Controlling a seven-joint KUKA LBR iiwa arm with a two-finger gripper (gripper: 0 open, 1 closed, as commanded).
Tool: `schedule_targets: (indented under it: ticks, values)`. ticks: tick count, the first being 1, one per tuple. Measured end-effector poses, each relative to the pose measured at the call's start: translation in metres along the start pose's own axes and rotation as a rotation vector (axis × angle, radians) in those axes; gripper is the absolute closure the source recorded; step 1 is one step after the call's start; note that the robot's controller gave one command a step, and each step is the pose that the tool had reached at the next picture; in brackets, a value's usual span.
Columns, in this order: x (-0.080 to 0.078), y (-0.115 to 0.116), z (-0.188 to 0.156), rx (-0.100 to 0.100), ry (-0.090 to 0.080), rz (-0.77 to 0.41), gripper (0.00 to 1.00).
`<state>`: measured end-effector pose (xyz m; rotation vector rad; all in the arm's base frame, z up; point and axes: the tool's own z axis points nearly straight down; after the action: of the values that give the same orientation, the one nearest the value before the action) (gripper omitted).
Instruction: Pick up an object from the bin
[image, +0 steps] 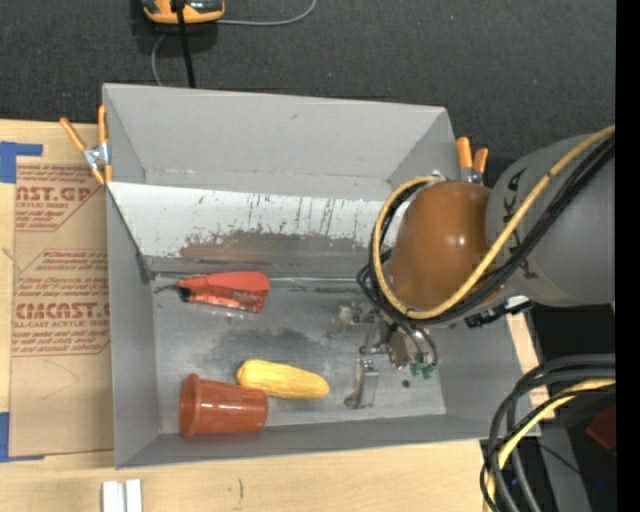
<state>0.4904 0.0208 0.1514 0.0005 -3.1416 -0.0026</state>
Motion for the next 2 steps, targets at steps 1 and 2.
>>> schedule_targets:
  ticks: [1, 2]
  values:
    - [0.0, 0.0, 0.0, 0.0, 0.0, 0.0, 0.0]
    - [-0.01, 0.045, 0.028, 0.001, -0.004, 0.036, 0.0]
